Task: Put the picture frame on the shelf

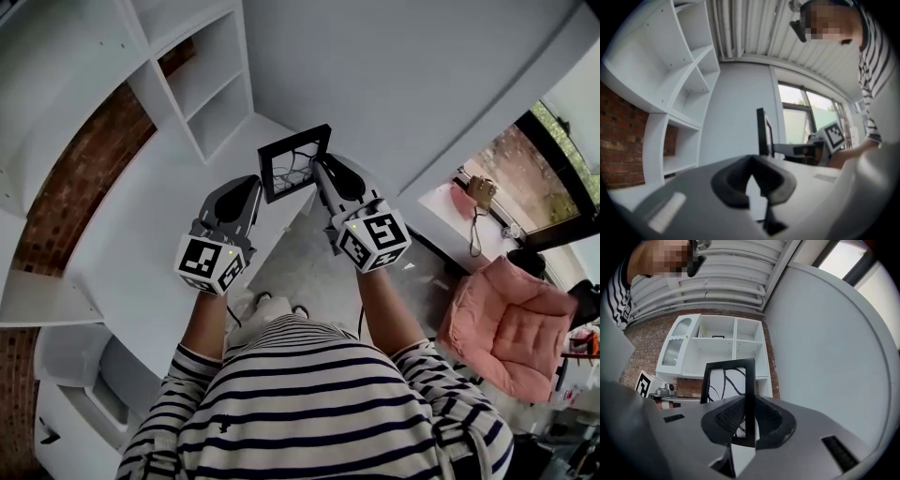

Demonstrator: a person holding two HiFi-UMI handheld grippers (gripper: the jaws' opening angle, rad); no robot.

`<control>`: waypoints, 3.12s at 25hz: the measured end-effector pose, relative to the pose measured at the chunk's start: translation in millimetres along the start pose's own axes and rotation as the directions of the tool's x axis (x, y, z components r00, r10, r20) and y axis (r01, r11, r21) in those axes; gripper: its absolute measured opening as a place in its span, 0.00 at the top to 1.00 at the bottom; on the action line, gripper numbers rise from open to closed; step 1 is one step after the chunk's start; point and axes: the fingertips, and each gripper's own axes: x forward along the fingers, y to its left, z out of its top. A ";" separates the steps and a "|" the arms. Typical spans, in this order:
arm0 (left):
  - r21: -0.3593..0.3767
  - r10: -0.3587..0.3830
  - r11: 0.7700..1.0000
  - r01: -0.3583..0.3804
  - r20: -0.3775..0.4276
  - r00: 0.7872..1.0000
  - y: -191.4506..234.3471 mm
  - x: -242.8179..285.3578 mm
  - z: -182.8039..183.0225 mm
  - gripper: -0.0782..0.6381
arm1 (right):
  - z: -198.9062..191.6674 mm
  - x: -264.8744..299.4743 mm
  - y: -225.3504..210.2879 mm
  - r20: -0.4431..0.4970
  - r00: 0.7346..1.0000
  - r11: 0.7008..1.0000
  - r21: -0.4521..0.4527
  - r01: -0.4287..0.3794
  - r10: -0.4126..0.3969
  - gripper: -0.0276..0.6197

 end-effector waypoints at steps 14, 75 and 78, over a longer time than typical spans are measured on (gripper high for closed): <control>-0.057 0.100 0.993 -0.099 0.015 0.995 179.8 67.9 -5.2 0.88 | -16.8 196.6 -29.8 -0.050 0.995 0.997 0.001 -0.082 0.082 0.87; 0.072 0.570 0.820 -0.568 -0.198 0.797 276.2 208.5 -292.6 0.88 | -330.9 412.0 -158.0 0.064 0.870 0.848 0.195 -0.492 0.490 0.87; 0.073 0.564 0.824 -0.562 -0.206 0.800 267.6 213.1 -298.3 0.88 | -334.4 409.3 -160.4 0.070 0.882 0.861 0.193 -0.471 0.467 0.87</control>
